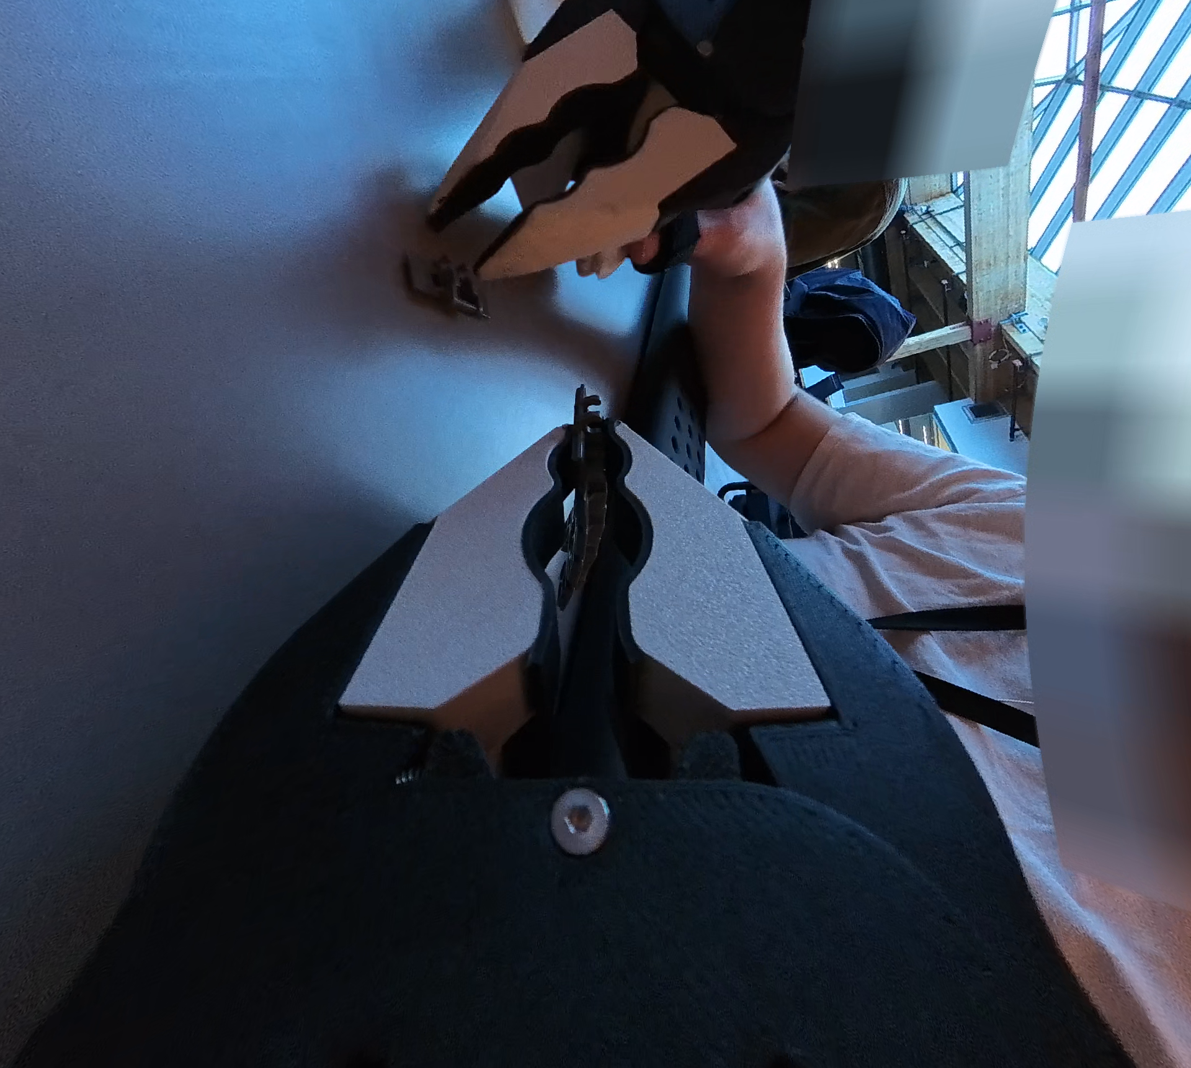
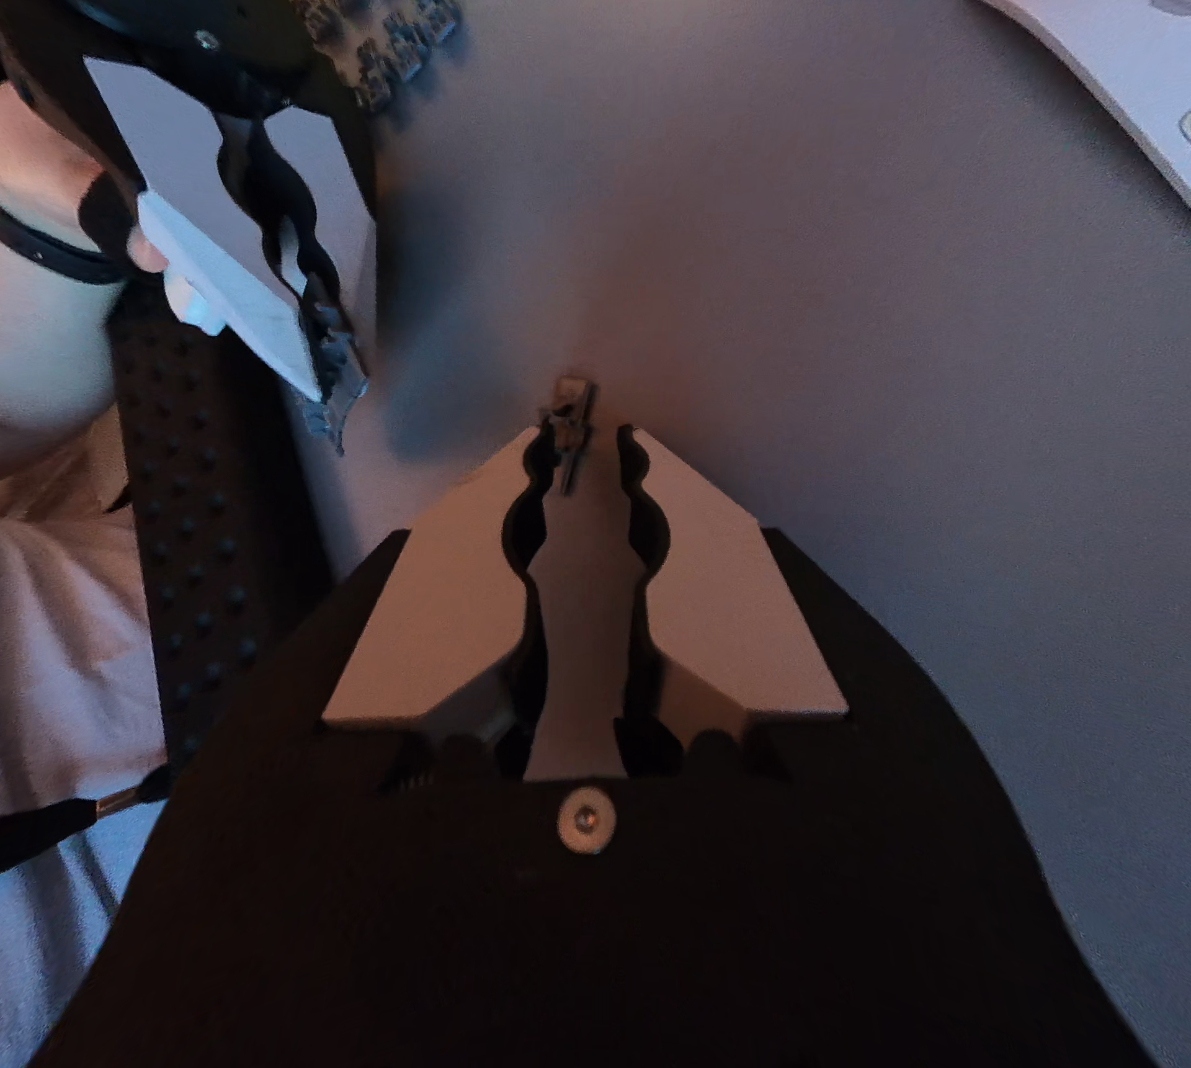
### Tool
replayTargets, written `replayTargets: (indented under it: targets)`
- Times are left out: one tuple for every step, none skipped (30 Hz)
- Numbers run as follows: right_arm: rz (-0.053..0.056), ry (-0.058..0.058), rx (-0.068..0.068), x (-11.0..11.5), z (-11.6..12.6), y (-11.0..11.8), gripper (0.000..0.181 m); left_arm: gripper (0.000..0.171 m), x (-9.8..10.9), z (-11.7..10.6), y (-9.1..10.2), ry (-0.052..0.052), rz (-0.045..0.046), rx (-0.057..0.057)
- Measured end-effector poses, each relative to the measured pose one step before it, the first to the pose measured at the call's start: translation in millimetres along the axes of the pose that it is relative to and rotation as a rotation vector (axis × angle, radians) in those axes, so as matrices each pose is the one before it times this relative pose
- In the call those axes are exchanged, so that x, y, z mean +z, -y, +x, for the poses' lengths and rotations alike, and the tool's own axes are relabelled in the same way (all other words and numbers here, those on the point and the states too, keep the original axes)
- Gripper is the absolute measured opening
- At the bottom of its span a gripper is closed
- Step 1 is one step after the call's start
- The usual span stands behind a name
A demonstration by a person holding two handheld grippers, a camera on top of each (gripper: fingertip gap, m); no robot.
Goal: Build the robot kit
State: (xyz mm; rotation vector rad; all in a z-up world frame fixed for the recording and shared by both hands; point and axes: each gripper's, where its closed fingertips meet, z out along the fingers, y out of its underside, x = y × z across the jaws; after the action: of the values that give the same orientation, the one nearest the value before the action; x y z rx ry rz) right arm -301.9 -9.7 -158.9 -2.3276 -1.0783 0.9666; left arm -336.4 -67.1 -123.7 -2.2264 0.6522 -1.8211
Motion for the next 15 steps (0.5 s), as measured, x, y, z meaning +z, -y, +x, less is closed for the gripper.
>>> replayTargets:
  targets:
    - [0.0117, 0.0082, 0.0183, 0.52, 0.34, 1.45, 0.018, 0.006, 0.07, -0.34, -0.12, 0.0027, -0.00146, 0.0011]
    - [-0.0028, 0.0152, 0.012, 0.43, -1.53, -0.6, 0.019, 0.005, 0.22, 0.21, -0.43, 0.0018, -0.00283, 0.0032]
    - [-0.0112, 0.0135, -0.0106, 0.87, -3.26, -1.83, 0.019, 0.006, 0.26, 0.49, -0.34, -0.0006, -0.00217, 0.0041]
    - [-0.005, -0.0049, -0.0173, 1.1, -1.86, -0.61, 0.019, 0.005, 0.06, 0.21, -0.24, 0.0016, -0.00104, 0.0031]
    - [-0.0072, -0.0174, -0.0247, 1.48, -1.1, -0.42, 0.017, 0.005, -0.04, -0.21, -0.02, 0.0026, -0.00009, 0.001]
    - [-0.016, -0.0265, -0.036, 1.34, -0.4, -1.17, 0.014, 0.005, 0.1, -0.17, 0.05, 0.0005, -0.00012, -0.0003]
    - [-0.0137, -0.0335, -0.0425, 0.95, 0.2, -0.57, 0.01, 0.005, 0.03, 0.04, 0.07, 0.0008, -0.00028, 0.0006]
    - [-0.0099, -0.0314, -0.0421, 0.32, -0.07, -0.27, 0.01, 0.006, 0.11, 0.15, -0.16, 0.0, -0.00082, 0.002]
    - [-0.0072, -0.0264, -0.0361, 0.28, -0.07, -0.11, 0.01, 0.006, 0.09, 0.5, -0.22, -0.0009, -0.00166, 0.0034]
    - [-0.0043, -0.0213, -0.0296, 0.28, -0.16, 0.02, 0.01, 0.006, 0.29, 0.36, -0.37, 0.0001, -0.00217, 0.0035]
    - [-0.0031, -0.0131, -0.0241, 0.47, -0.96, -0.02, 0.01, 0.006, 0.15, -0.08, -0.14, 0.0017, -0.0015, 0.0016]
    - [-0.0023, -0.0044, -0.016, 0.37, -1.75, -0.01, 0.011, 0.006, 0.12, -0.32, 0.0, 0.0014, -0.00015, -0.0012]
    - [-0.0007, -0.0002, -0.0064, 0.42, -1.7, 0.07, 0.011, 0.005, -0.06, -0.08, 0.06, -0.0007, 0.00104, -0.0023]
    - [-0.0015, -0.001, -0.0079, 0.35, -1.53, 0.1, 0.013, 0.005, -0.24, 0.01, 0.34, -0.001, 0.00214, -0.0016]
    - [-0.0045, -0.0077, -0.0152, 0.07, -0.82, -0.07, 0.015, 0.005, -0.26, -0.09, 0.23, 0.0, 0.00279, -0.0009]
